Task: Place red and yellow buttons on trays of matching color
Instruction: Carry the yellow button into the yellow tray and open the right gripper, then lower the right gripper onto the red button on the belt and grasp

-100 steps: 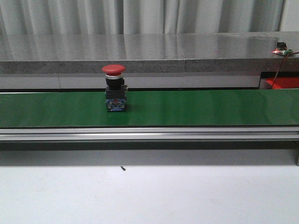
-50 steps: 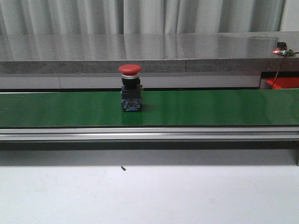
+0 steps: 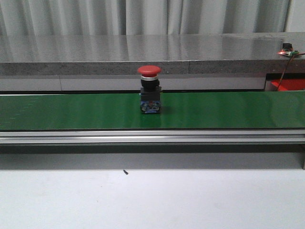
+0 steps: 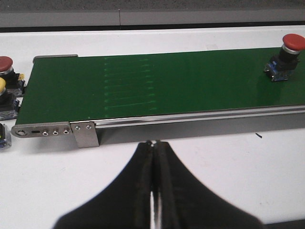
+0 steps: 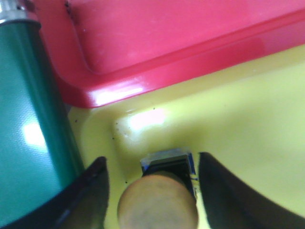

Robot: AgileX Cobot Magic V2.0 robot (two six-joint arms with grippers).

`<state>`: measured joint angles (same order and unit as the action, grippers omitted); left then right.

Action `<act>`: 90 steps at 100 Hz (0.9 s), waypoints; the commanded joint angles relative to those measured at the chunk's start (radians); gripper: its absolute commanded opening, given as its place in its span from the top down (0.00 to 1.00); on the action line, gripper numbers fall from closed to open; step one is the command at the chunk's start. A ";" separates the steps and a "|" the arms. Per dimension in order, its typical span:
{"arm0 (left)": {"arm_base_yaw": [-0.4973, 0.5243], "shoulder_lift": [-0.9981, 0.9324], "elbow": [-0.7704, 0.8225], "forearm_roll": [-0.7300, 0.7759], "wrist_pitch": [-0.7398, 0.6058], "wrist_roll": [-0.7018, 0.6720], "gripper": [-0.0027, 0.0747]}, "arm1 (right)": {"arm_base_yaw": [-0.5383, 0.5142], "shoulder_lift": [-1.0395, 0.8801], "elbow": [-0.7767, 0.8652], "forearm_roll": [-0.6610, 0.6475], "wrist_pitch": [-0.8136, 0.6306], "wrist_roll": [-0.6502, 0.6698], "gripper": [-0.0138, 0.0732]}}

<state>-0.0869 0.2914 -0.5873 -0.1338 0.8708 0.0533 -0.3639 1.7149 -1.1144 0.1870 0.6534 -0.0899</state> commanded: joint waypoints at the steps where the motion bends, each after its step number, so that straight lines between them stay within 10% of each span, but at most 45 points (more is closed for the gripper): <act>1: -0.002 0.011 -0.024 -0.011 -0.067 0.000 0.99 | -0.009 -0.040 -0.021 0.011 -0.034 -0.003 0.25; 59: -0.002 0.011 -0.024 -0.011 -0.067 0.000 0.99 | 0.003 -0.198 -0.023 0.004 0.054 -0.066 0.26; 90: -0.002 0.011 -0.024 -0.011 -0.067 0.000 0.99 | 0.200 -0.246 -0.023 0.034 0.080 -0.158 0.26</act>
<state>-0.0869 0.2914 -0.5873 -0.1338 0.8708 0.0533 -0.2245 1.5137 -1.1144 0.2000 0.7455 -0.1991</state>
